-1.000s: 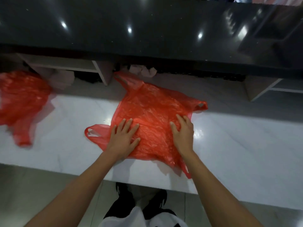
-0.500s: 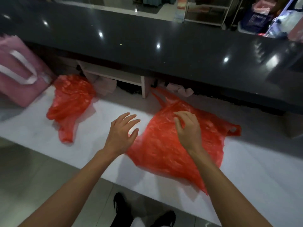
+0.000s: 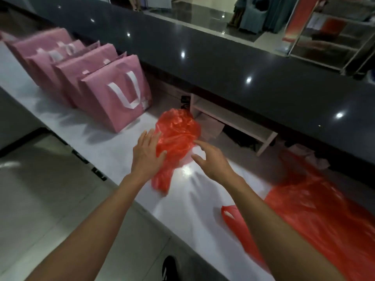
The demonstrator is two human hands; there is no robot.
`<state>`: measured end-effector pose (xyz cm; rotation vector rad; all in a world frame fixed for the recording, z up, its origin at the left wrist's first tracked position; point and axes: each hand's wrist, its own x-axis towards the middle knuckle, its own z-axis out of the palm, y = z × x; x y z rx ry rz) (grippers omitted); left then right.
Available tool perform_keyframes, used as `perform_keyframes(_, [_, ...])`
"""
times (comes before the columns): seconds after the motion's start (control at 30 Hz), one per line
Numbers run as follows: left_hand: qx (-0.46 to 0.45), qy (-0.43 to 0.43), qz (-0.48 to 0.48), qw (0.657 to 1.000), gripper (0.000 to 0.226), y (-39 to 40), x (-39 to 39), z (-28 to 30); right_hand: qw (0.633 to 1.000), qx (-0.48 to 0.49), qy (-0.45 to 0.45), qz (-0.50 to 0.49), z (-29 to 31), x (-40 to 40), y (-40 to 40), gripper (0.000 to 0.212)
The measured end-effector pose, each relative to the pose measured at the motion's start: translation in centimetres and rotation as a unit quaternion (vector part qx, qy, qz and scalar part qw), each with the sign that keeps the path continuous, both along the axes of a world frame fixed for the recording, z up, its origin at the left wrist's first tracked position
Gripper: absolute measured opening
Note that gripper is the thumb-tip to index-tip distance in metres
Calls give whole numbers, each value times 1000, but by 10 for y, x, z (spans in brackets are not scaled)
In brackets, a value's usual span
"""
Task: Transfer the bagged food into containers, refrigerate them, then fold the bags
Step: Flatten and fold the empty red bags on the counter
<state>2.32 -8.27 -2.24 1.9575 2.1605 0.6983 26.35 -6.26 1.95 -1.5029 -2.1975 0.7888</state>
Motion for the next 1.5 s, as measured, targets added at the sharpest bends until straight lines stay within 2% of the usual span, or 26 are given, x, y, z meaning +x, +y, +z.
perform_keyframes(0.1, [-110, 1, -11, 994, 82, 21, -16, -16, 1000, -17, 11, -21, -5, -19, 7, 53])
perform_keyframes(0.17, [-136, 27, -57, 989, 71, 26, -17, -29, 999, -18, 0, -27, -9, -24, 11, 54])
perform_keyframes(0.27, [-109, 42, -99, 988, 49, 19, -12, -47, 999, -11, -14, -27, -11, -27, 16, 59])
perform_keyframes(0.43, [-12, 5, -151, 988, 50, -4, 2, -49, 992, -10, -68, -105, -10, -35, 22, 90])
perform_keyframes(0.5, [28, -16, -158, 987, 49, -13, 12, -39, 988, 3, -96, -124, -10, -32, 21, 94])
perform_keyframes(0.53, [49, -25, -163, 985, 48, -16, 18, -35, 986, 18, -97, -133, -9, -28, 20, 89])
perform_keyframes(0.6, [83, -34, -176, 980, 49, -22, 31, -24, 985, 58, -66, -151, -8, -16, 15, 62])
perform_keyframes(0.67, [109, -44, -183, 976, 49, -29, 45, -7, 980, 91, -2, -176, 1, 1, 8, 33])
perform_keyframes(0.7, [121, -50, -185, 974, 50, -32, 52, 4, 975, 102, 46, -189, 8, 14, 5, 26])
perform_keyframes(0.8, [146, -56, -198, 968, 58, -40, 73, 38, 949, 113, 191, -223, 34, 65, -10, 23])
perform_keyframes(0.87, [160, -35, -214, 963, 57, -40, 87, 53, 937, 129, 225, -235, 50, 111, -23, 22])
perform_keyframes(1.0, [203, 16, -284, 937, 46, -34, 125, 75, 920, 162, 231, -272, 65, 214, -62, 30])
perform_keyframes(1.1, [244, 61, -361, 898, 36, -31, 171, 78, 918, 136, 198, -316, 54, 277, -90, 30])
perform_keyframes(1.13, [251, 63, -379, 889, 39, -32, 189, 75, 918, 116, 189, -329, 47, 293, -99, 32])
perform_keyframes(1.2, [253, 59, -405, 877, 51, -37, 225, 67, 911, 78, 175, -364, 33, 319, -116, 45])
perform_keyframes(1.27, [253, 61, -427, 866, 53, -51, 259, 57, 900, 56, 160, -402, 17, 339, -136, 65])
perform_keyframes(1.33, [248, 56, -450, 856, 53, -74, 292, 43, 889, 34, 184, -418, 1, 352, -157, 81])
perform_keyframes(1.5, [158, -11, -509, 846, 57, -143, 357, 10, 884, -29, 228, -408, -25, 359, -200, 100])
